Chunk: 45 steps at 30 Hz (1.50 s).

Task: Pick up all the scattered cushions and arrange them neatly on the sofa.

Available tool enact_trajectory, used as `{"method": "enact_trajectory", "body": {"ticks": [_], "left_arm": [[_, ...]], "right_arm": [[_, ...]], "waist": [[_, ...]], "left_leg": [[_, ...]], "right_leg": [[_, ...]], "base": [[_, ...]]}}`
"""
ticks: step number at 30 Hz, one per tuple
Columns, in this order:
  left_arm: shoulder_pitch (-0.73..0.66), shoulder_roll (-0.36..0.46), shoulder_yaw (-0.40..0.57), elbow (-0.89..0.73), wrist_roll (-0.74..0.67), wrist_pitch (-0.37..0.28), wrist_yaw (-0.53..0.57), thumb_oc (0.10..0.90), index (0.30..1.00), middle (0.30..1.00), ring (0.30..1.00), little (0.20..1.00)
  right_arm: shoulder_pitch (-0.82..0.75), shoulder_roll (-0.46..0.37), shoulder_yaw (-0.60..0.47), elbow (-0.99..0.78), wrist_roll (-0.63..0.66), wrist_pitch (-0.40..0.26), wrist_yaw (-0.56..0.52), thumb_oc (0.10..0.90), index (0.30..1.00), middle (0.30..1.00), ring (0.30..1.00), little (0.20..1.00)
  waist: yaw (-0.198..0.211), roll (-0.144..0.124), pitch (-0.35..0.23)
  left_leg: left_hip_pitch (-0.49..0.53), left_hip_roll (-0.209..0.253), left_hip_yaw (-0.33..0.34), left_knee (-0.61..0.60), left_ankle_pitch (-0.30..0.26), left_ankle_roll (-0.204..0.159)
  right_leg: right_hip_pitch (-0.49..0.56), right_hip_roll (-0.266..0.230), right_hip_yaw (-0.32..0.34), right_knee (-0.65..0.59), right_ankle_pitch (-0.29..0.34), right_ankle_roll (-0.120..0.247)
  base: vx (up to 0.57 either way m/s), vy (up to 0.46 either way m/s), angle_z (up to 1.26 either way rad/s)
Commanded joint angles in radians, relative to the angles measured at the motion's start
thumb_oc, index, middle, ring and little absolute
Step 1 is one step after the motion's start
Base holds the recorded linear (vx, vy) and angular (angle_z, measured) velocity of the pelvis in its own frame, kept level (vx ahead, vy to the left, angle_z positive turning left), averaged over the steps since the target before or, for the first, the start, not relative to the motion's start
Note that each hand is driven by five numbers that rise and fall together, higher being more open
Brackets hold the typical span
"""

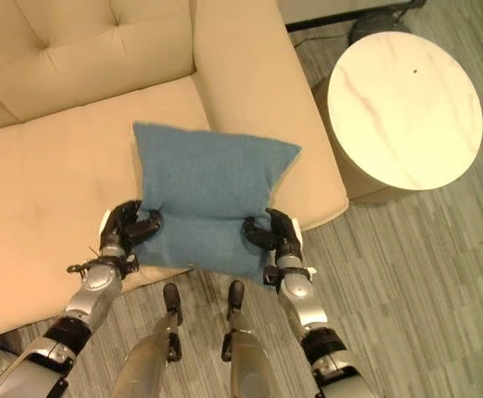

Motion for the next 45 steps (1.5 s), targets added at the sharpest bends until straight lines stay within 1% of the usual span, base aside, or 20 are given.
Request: {"method": "enact_trajectory", "body": {"ticks": [1, 3, 4, 7, 10, 12, 15, 16, 17, 18, 22, 27, 30, 31, 34, 36, 37, 41, 44, 45], "left_arm": [[0.036, -0.044, -0.073, -0.109, 0.061, -0.037, -0.118, 0.400, 0.300, 0.300, 0.300, 0.300], [0.086, -0.033, -0.060, -0.121, 0.067, -0.026, -0.130, 0.400, 0.300, 0.300, 0.300, 0.300], [0.147, -0.024, -0.049, -0.137, 0.077, -0.018, -0.145, 0.400, 0.300, 0.300, 0.300, 0.300], [0.170, -0.019, -0.041, -0.135, 0.077, -0.016, -0.149, 0.400, 0.300, 0.300, 0.300, 0.300], [0.197, -0.010, -0.028, -0.157, 0.077, -0.014, -0.145, 0.400, 0.300, 0.300, 0.300, 0.300], [0.221, -0.018, -0.027, -0.178, 0.072, -0.011, -0.152, 0.400, 0.300, 0.300, 0.300, 0.300], [0.237, -0.028, -0.026, -0.186, 0.063, -0.011, -0.159, 0.400, 0.300, 0.300, 0.300, 0.300], [0.247, -0.035, -0.025, -0.193, 0.059, -0.009, -0.161, 0.400, 0.300, 0.300, 0.300, 0.300], [0.262, -0.047, -0.024, -0.201, 0.054, -0.005, -0.169, 0.400, 0.300, 0.300, 0.300, 0.300], [0.276, -0.051, -0.019, -0.202, 0.056, -0.004, -0.171, 0.400, 0.300, 0.300, 0.300, 0.300], [0.318, -0.049, -0.006, -0.217, 0.069, 0.011, -0.188, 0.400, 0.300, 0.300, 0.300, 0.300], [0.336, -0.025, 0.002, -0.223, 0.104, 0.027, -0.189, 0.400, 0.300, 0.300, 0.300, 0.300], [0.332, -0.008, 0.009, -0.232, 0.114, 0.030, -0.185, 0.400, 0.300, 0.300, 0.300, 0.300], [0.328, 0.002, 0.013, -0.234, 0.118, 0.031, -0.184, 0.400, 0.300, 0.300, 0.300, 0.300], [0.323, 0.007, 0.024, -0.230, 0.126, 0.024, -0.182, 0.400, 0.300, 0.300, 0.300, 0.300], [0.327, 0.004, 0.026, -0.230, 0.124, 0.022, -0.185, 0.400, 0.300, 0.300, 0.300, 0.300], [0.332, -0.001, 0.029, -0.224, 0.126, 0.024, -0.184, 0.400, 0.300, 0.300, 0.300, 0.300], [0.341, -0.016, 0.032, -0.219, 0.129, 0.023, -0.192, 0.400, 0.300, 0.300, 0.300, 0.300], [0.351, -0.046, 0.002, -0.211, 0.135, 0.020, -0.217, 0.400, 0.300, 0.300, 0.300, 0.300], [0.351, -0.048, -0.009, -0.220, 0.134, 0.021, -0.224, 0.400, 0.300, 0.300, 0.300, 0.300]], "right_arm": [[0.035, 0.072, 0.038, -0.107, -0.012, -0.044, 0.069, 0.400, 0.300, 0.300, 0.300, 0.300], [0.068, 0.068, 0.037, -0.125, -0.027, -0.036, 0.085, 0.400, 0.300, 0.300, 0.300, 0.300], [0.105, 0.065, 0.020, -0.144, -0.033, -0.033, 0.103, 0.400, 0.300, 0.300, 0.300, 0.300], [0.114, 0.054, 0.013, -0.152, -0.032, -0.032, 0.107, 0.400, 0.300, 0.300, 0.300, 0.300], [0.143, 0.038, -0.004, -0.204, -0.037, -0.036, 0.111, 0.400, 0.300, 0.300, 0.300, 0.300], [0.181, 0.013, -0.051, -0.253, -0.042, -0.047, 0.098, 0.400, 0.300, 0.300, 0.300, 0.300], [0.203, -0.004, -0.078, -0.274, -0.047, -0.052, 0.091, 0.400, 0.300, 0.300, 0.300, 0.300], [0.216, -0.011, -0.094, -0.284, -0.054, -0.052, 0.085, 0.400, 0.300, 0.300, 0.300, 0.300], [0.238, -0.016, -0.117, -0.305, -0.064, -0.048, 0.079, 0.400, 0.300, 0.300, 0.300, 0.300], [0.253, -0.014, -0.135, -0.309, -0.068, -0.045, 0.069, 0.400, 0.300, 0.300, 0.300, 0.300], [0.306, 0.000, -0.177, -0.344, -0.065, -0.032, 0.076, 0.400, 0.300, 0.300, 0.300, 0.300], [0.282, 0.025, -0.159, -0.349, -0.068, -0.015, 0.079, 0.400, 0.300, 0.300, 0.300, 0.300], [0.265, 0.045, -0.145, -0.346, -0.074, -0.010, 0.079, 0.400, 0.300, 0.300, 0.300, 0.300], [0.255, 0.057, -0.137, -0.352, -0.074, -0.007, 0.084, 0.400, 0.300, 0.300, 0.300, 0.300], [0.257, 0.070, -0.127, -0.353, -0.076, -0.007, 0.096, 0.400, 0.300, 0.300, 0.300, 0.300], [0.262, 0.067, -0.123, -0.353, -0.078, -0.006, 0.100, 0.400, 0.300, 0.300, 0.300, 0.300], [0.262, 0.064, -0.122, -0.345, -0.079, -0.007, 0.100, 0.400, 0.300, 0.300, 0.300, 0.300], [0.274, 0.059, -0.125, -0.337, -0.082, -0.011, 0.102, 0.400, 0.300, 0.300, 0.300, 0.300], [0.340, 0.037, -0.167, -0.350, -0.072, -0.022, 0.108, 0.400, 0.300, 0.300, 0.300, 0.300], [0.351, 0.023, -0.180, -0.353, -0.062, -0.021, 0.111, 0.400, 0.300, 0.300, 0.300, 0.300]], "waist": [[0.003, -0.018, -0.109], [-0.007, -0.013, -0.131], [-0.029, -0.002, -0.159], [-0.023, 0.005, -0.184], [-0.009, 0.012, -0.206], [0.004, 0.027, -0.215], [0.002, 0.035, -0.216], [0.000, 0.038, -0.215], [-0.015, 0.037, -0.215], [-0.029, 0.033, -0.218], [-0.047, 0.008, -0.250], [-0.019, -0.025, -0.267], [-0.010, -0.030, -0.260], [-0.016, -0.026, -0.251], [-0.029, -0.011, -0.237], [-0.039, -0.004, -0.232], [-0.045, -0.003, -0.228], [-0.061, -0.015, -0.221], [-0.099, -0.013, -0.261], [-0.107, -0.019, -0.263]], "left_leg": [[-0.005, -0.002, -0.040, 0.153, -0.192, -0.021], [0.022, -0.001, -0.056, 0.137, -0.182, -0.019], [0.052, -0.011, -0.098, 0.109, -0.162, -0.014], [0.064, -0.019, -0.129, 0.079, -0.140, -0.017], [0.073, -0.011, -0.159, 0.044, -0.102, -0.035], [0.058, 0.002, -0.201, 0.009, -0.037, -0.079], [0.038, 0.009, -0.216, 0.004, -0.005, -0.102], [0.027, 0.015, -0.207, 0.009, 0.002, -0.104], [0.031, 0.039, -0.132, 0.012, 0.000, -0.090], [0.041, 0.073, -0.026, 0.042, -0.012, -0.084], [0.111, 0.111, 0.084, 0.062, -0.075, -0.093], [0.124, 0.062, 0.076, 0.086, -0.145, -0.054], [0.133, 0.033, 0.078, 0.097, -0.181, -0.022], [0.136, 0.019, 0.091, 0.089, -0.170, 0.009], [0.186, 0.005, 0.095, 0.060, -0.183, 0.022], [0.225, -0.010, 0.090, 0.036, -0.187, 0.026], [0.265, -0.026, 0.089, 0.008, -0.198, 0.029], [0.329, -0.054, 0.080, -0.007, -0.231, 0.023], [0.341, -0.052, 0.081, 0.069, -0.287, -0.013], [0.306, -0.022, 0.092, 0.188, -0.280, -0.049]], "right_leg": [[-0.015, -0.090, 0.025, 0.139, -0.125, 0.090], [0.002, -0.064, 0.065, 0.157, -0.147, 0.084], [0.024, 0.023, 0.203, 0.190, -0.197, 0.068], [0.054, 0.048, 0.226, 0.171, -0.207, 0.053], [0.088, 0.061, 0.201, 0.145, -0.221, 0.041], [0.134, 0.066, 0.118, 0.094, -0.244, 0.030], [0.148, 0.069, 0.056, 0.083, -0.252, 0.023], [0.152, 0.067, 0.025, 0.087, -0.256, 0.020], [0.167, 0.051, -0.023, 0.095, -0.263, 0.016], [0.179, 0.030, -0.073, 0.097, -0.256, 0.014], [0.241, -0.006, -0.168, 0.079, -0.255, 0.029], [0.274, -0.052, -0.161, 0.115, -0.263, 0.059], [0.243, -0.091, -0.133, 0.217, -0.257, 0.081], [0.183, -0.113, -0.104, 0.324, -0.213, 0.089], [0.109, -0.102, -0.059, 0.426, -0.204, 0.095], [0.086, -0.067, -0.047, 0.409, -0.220, 0.084], [0.056, -0.034, -0.063, 0.357, -0.210, 0.075], [0.012, -0.017, -0.169, 0.200, -0.139, 0.090], [0.096, 0.010, -0.141, 0.113, -0.133, 0.065], [0.143, 0.018, -0.138, 0.080, -0.141, 0.053]], "base": [[0.05, -0.068, 0.10], [0.03, -0.098, 0.05], [0.01, -0.095, 0.13], [-0.01, -0.125, 0.54], [-0.06, -0.175, 0.40], [-0.17, -0.243, 0.99], [-0.13, -0.104, 1.65], [-0.10, -0.045, 0.82], [-0.15, -0.025, 1.26], [-0.10, 0.033, 1.77], [0.12, 0.139, 1.40], [0.21, 0.236, 0.33], [0.10, 0.263, -0.08], [0.03, 0.249, -0.21], [0.10, 0.218, -0.18], [0.21, 0.133, -0.32], [0.22, 0.080, -0.34], [0.29, -0.021, -0.07], [0.30, -0.166, 0.14], [0.18, -0.180, 0.37]]}}
